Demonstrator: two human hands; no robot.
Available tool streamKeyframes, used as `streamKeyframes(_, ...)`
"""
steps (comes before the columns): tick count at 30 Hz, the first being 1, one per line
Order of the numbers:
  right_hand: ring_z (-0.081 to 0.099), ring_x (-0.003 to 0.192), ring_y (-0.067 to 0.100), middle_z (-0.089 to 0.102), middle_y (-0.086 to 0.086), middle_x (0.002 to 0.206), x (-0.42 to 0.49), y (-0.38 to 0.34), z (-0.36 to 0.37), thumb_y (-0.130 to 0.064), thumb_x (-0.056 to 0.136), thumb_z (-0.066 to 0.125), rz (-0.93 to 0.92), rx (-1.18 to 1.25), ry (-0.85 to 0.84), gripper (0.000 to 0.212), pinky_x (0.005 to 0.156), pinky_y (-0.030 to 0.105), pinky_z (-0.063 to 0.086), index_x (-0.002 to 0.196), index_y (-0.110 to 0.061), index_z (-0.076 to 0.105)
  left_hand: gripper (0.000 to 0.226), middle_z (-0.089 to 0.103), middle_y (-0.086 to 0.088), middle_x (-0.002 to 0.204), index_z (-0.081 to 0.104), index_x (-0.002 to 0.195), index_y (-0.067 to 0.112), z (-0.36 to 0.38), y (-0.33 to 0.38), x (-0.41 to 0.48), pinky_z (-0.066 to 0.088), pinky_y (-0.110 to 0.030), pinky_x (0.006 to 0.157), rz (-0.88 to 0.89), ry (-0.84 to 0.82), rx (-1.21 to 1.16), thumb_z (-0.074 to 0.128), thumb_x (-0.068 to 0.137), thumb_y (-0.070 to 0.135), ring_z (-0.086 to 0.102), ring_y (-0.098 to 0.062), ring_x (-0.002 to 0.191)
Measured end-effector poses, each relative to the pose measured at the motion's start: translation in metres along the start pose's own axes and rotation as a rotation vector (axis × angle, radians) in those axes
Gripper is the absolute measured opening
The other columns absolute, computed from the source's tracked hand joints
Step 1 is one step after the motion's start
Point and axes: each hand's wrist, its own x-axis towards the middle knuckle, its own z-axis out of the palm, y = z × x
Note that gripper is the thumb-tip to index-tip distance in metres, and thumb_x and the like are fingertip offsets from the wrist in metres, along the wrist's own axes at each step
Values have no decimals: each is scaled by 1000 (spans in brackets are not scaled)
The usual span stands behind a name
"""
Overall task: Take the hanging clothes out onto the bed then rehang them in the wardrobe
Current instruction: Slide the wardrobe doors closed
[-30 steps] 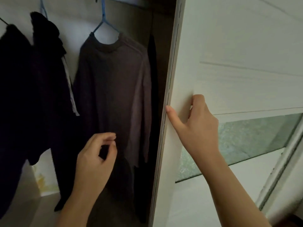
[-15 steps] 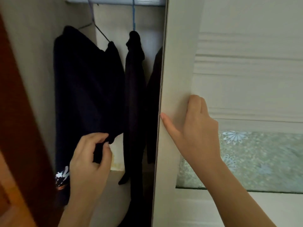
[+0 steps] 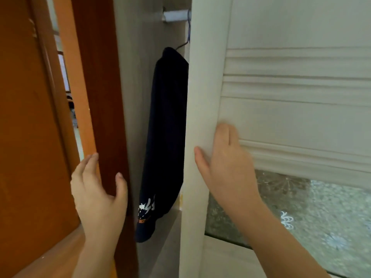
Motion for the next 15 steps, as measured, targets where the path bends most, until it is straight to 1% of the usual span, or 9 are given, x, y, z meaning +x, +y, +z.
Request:
streamKeyframes(2, 50, 40, 20, 62, 17, 87, 4, -11, 11, -26, 72, 72, -34, -44, 18, 44, 39, 10, 7, 98, 4, 53, 59, 37, -17, 142, 32, 138, 6, 1, -10, 9, 20, -27, 102, -47, -1, 24, 57, 86, 16, 28, -26, 134)
streamKeyframes(5, 51, 42, 15, 64, 12, 87, 8, -27, 27, -28, 67, 75, -100, -166, 71, 46, 34, 17, 21, 96, 0, 52, 62, 33, -11, 146, 25, 142, 13, 4, -25, 22, 25, -37, 108, -119, -38, -46, 55, 88, 19, 28, -24, 136)
streamKeyframes(7, 52, 42, 13, 66, 11, 85, 11, -38, 36, -23, 57, 83, -147, -221, 102, 47, 31, 15, 26, 91, -1, 60, 62, 33, -4, 147, 23, 143, 19, 6, -30, 32, 29, -44, 110, -160, -63, -131, 53, 89, 21, 29, -20, 136)
streamKeyframes(8, 51, 41, 12, 67, 10, 86, 13, -43, 40, -21, 53, 85, -156, -225, 118, 47, 31, 15, 25, 90, -2, 63, 61, 34, -2, 146, 22, 143, 22, 7, -32, 36, 30, -45, 110, -171, -70, -161, 52, 90, 22, 31, -19, 136)
streamKeyframes(10, 51, 39, 11, 68, 10, 86, 18, -51, 49, -21, 54, 85, -174, -158, 156, 44, 32, 14, 23, 89, -2, 65, 59, 37, 0, 145, 23, 143, 25, 9, -36, 45, 34, -44, 108, -188, -65, -189, 51, 90, 24, 34, -17, 134)
streamKeyframes(12, 50, 35, 12, 67, 9, 85, 22, -58, 61, -21, 61, 82, -191, -48, 176, 40, 33, 13, 23, 91, -2, 63, 58, 40, 3, 144, 23, 141, 31, 10, -41, 54, 38, -48, 104, -227, -62, -220, 50, 90, 28, 38, -16, 132)
streamKeyframes(14, 48, 33, 12, 66, 7, 85, 24, -65, 71, -20, 64, 80, -186, -2, 170, 39, 32, 13, 26, 93, -5, 59, 55, 41, 5, 143, 24, 140, 36, 12, -46, 60, 43, -52, 99, -268, -87, -270, 49, 90, 31, 42, -18, 129)
streamKeyframes(15, 49, 33, 12, 65, 5, 85, 25, -69, 76, -19, 64, 79, -181, 5, 167, 40, 31, 15, 28, 94, -6, 56, 53, 41, 4, 143, 26, 139, 36, 12, -47, 62, 45, -52, 98, -284, -105, -292, 48, 91, 30, 43, -18, 129)
